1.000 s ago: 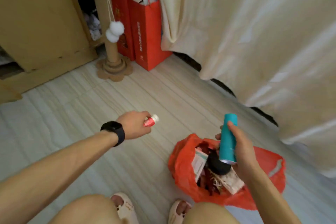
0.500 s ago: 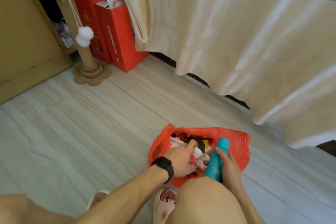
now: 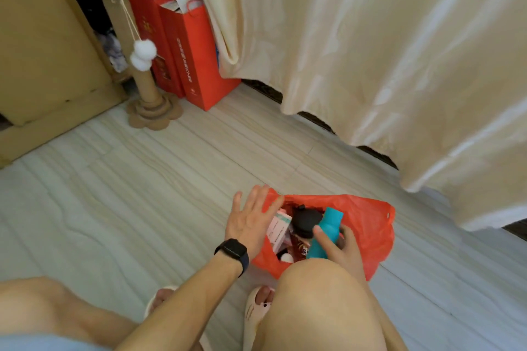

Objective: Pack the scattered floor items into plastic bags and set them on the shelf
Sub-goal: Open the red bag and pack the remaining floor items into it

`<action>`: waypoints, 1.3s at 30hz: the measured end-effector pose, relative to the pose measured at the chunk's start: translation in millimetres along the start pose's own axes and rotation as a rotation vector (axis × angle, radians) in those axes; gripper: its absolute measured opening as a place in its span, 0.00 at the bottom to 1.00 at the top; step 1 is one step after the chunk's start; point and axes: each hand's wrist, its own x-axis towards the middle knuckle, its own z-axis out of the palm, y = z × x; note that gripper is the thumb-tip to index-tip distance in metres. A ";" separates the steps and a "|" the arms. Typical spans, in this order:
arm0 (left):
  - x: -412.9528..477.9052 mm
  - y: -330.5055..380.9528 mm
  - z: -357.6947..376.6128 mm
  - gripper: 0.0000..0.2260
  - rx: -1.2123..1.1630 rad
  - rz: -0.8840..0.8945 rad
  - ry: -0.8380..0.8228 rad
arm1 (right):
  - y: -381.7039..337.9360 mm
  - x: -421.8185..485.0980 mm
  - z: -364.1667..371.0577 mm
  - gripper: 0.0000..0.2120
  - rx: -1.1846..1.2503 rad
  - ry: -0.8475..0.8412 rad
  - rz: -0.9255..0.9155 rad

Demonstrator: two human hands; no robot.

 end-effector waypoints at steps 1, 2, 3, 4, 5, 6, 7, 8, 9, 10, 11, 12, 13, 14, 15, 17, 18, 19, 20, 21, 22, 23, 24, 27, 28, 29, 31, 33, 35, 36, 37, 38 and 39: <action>-1.0 -3.9 -3.4 0.37 -0.014 -0.106 -0.027 | 1.7 1.5 3.7 0.21 -0.058 -0.010 -0.025; -2.7 -7.9 -5.4 0.36 -0.029 -0.203 -0.039 | 3.4 3.7 7.6 0.21 -0.111 -0.024 -0.051; -4.3 -12.0 -6.7 0.34 -0.063 -0.282 -0.059 | 4.9 5.9 11.6 0.19 -0.154 -0.041 -0.073; -5.9 -16.4 -6.7 0.30 -0.112 -0.331 -0.091 | 5.3 7.6 16.4 0.17 -0.198 -0.058 -0.085; -6.1 -21.1 -6.7 0.24 -0.160 -0.354 -0.131 | 5.1 8.6 20.7 0.17 -0.251 -0.075 -0.102; -6.0 -25.0 -7.7 0.17 -0.206 -0.369 -0.161 | 4.7 9.5 25.2 0.18 -0.326 -0.092 -0.121; -5.4 -28.3 -10.4 0.13 -0.255 -0.389 -0.190 | 4.2 10.1 29.5 0.19 -0.405 -0.106 -0.137; -4.4 -30.0 -14.0 0.12 -0.320 -0.413 -0.209 | 4.6 11.7 32.1 0.21 -0.477 -0.111 -0.147; -3.7 -31.6 -18.1 0.13 -0.410 -0.440 -0.215 | 6.4 14.1 35.1 0.22 -0.528 -0.112 -0.144; -2.8 -32.9 -22.8 0.12 -0.516 -0.465 -0.206 | 7.5 15.9 37.6 0.22 -0.561 -0.111 -0.134; -1.4 -33.6 -27.9 0.12 -0.616 -0.486 -0.191 | 9.5 18.1 39.9 0.22 -0.584 -0.108 -0.119; 0.1 -33.8 -33.5 0.11 -0.695 -0.499 -0.172 | 11.7 20.6 42.0 0.22 -0.611 -0.100 -0.108; 1.6 -33.6 -39.6 0.11 -0.757 -0.507 -0.155 | 13.6 23.2 43.8 0.22 -0.651 -0.087 -0.105; 3.9 -33.0 -44.9 0.10 -0.807 -0.509 -0.136 | 15.4 25.1 44.5 0.23 -0.700 -0.077 -0.109; 6.7 -32.1 -49.5 0.10 -0.844 -0.507 -0.121 | 17.3 26.8 44.4 0.23 -0.735 -0.069 -0.115; 13.0 -29.7 -58.1 0.09 -0.895 -0.496 -0.101 | 20.2 29.7 41.8 0.26 -0.737 -0.070 -0.134; 15.9 -28.2 -61.8 0.09 -0.918 -0.485 -0.095 | 19.3 29.4 38.8 0.26 -0.723 -0.069 -0.158; 18.2 -26.9 -64.8 0.08 -0.937 -0.471 -0.093 | 17.6 28.9 34.3 0.26 -0.702 -0.057 -0.198; 20.1 -25.7 -67.7 0.07 -0.955 -0.455 -0.093 | 15.5 29.4 27.4 0.24 -0.682 -0.029 -0.246; 21.8 -24.7 -69.3 0.07 -0.973 -0.441 -0.094 | 11.3 29.7 19.8 0.22 -0.672 0.013 -0.306; 23.2 -23.3 -71.5 0.06 -0.996 -0.432 -0.094 | 6.4 31.1 10.5 0.19 -0.682 0.068 -0.362; 24.7 -22.0 -73.1 0.06 -1.030 -0.428 -0.089 | 1.7 33.1 0.6 0.18 -0.708 0.140 -0.404; 25.7 -20.2 -74.9 0.05 -1.069 -0.429 -0.082 | -2.8 35.6 -10.0 0.19 -0.746 0.240 -0.424; 29.1 -13.8 -79.5 0.06 -1.150 -0.449 -0.064 | -14.6 46.3 -41.9 0.34 -0.812 0.518 -0.322; 30.6 -11.3 -81.5 0.07 -1.158 -0.454 -0.061 | -17.2 51.2 -52.1 0.40 -0.804 0.524 -0.240; 32.6 -9.3 -82.5 0.08 -1.163 -0.460 -0.066 | -16.5 59.2 -61.4 0.44 -0.784 0.489 -0.153; 35.7 -4.6 -85.3 0.06 -1.172 -0.462 -0.109 | -13.6 73.5 -76.4 0.44 -0.748 0.329 -0.010; 37.7 -1.3 -87.8 0.05 -1.179 -0.438 -0.174 | -16.3 80.1 -81.0 0.28 -0.743 0.230 0.054; 36.6 2.4 -93.3 0.05 -1.186 -0.405 -0.212 | -22.1 81.2 -77.4 0.09 -0.699 0.221 0.016; 35.9 3.7 -96.9 0.04 -1.190 -0.396 -0.223 | -27.7 79.2 -71.5 0.07 -0.607 0.214 -0.013; 35.8 3.4 -101.6 0.05 -1.178 -0.390 -0.243 | -36.2 76.1 -63.6 0.10 -0.510 0.199 -0.054; 37.0 1.7 -107.0 0.09 -1.160 -0.394 -0.261 | -47.7 71.0 -54.1 0.12 -0.448 0.178 -0.103; 39.9 -1.8 -112.3 0.13 -1.145 -0.412 -0.274 | -60.9 65.4 -44.2 0.13 -0.407 0.144 -0.162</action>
